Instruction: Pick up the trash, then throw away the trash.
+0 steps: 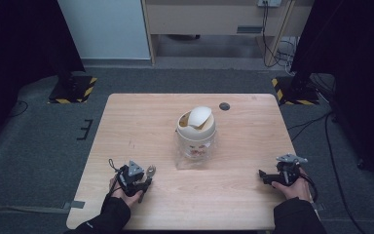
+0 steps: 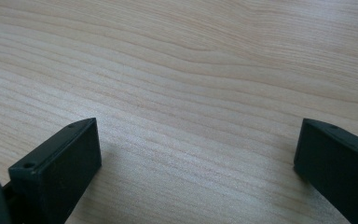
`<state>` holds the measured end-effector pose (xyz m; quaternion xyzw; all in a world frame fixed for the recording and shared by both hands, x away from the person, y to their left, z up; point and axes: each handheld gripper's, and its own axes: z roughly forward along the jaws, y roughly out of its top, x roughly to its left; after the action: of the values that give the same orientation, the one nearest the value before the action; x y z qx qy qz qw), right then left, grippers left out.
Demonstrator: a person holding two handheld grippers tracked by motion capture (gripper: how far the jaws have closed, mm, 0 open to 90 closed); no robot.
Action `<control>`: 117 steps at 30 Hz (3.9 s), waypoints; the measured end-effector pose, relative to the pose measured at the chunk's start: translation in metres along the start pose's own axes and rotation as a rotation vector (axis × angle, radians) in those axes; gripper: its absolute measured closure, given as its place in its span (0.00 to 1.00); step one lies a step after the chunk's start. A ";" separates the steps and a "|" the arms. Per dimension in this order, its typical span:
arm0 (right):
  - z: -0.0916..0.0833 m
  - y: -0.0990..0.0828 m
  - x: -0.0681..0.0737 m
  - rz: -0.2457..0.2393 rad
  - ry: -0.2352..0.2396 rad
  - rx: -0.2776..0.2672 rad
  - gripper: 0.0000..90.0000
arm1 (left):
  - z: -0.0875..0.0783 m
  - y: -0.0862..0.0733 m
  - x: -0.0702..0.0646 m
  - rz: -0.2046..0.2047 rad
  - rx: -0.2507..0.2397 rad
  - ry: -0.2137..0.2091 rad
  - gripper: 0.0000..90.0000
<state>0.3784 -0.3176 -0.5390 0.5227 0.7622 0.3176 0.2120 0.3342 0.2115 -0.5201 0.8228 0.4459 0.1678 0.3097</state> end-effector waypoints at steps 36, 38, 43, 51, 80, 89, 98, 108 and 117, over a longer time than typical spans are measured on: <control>-0.045 0.041 0.010 0.107 0.100 -0.360 0.29 | -0.064 0.036 0.013 -0.019 -0.458 -0.065 0.88; -0.051 0.046 0.013 0.094 0.112 -0.394 0.29 | -0.069 0.041 0.010 -0.001 -0.492 -0.067 0.88; -0.064 0.055 0.021 0.081 0.134 -0.464 0.29 | -0.078 0.049 0.004 0.033 -0.543 -0.075 0.88; -0.079 0.076 0.034 0.105 0.195 -0.551 0.31 | -0.085 0.072 -0.003 0.060 -0.624 -0.090 0.88; -0.118 0.153 0.122 0.013 0.493 -0.679 0.51 | -0.057 0.150 -0.090 0.232 -0.708 -0.217 0.88; -0.114 0.153 0.137 -0.003 0.552 -0.628 0.60 | -0.049 0.154 -0.114 0.284 -0.708 -0.241 0.88; -0.105 0.150 0.138 0.030 0.581 -0.571 0.76 | -0.050 0.152 -0.121 0.295 -0.727 -0.249 0.88; -0.108 0.149 0.141 0.052 0.638 -0.551 0.95 | -0.051 0.149 -0.125 0.294 -0.727 -0.266 0.87; -0.115 0.149 0.134 0.032 0.594 -0.584 0.95 | -0.059 0.126 -0.095 0.244 -0.642 -0.259 0.66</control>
<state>0.3532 -0.1852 -0.3508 0.3381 0.6598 0.6607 0.1175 0.3291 0.1018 -0.3925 0.7454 0.2262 0.2295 0.5836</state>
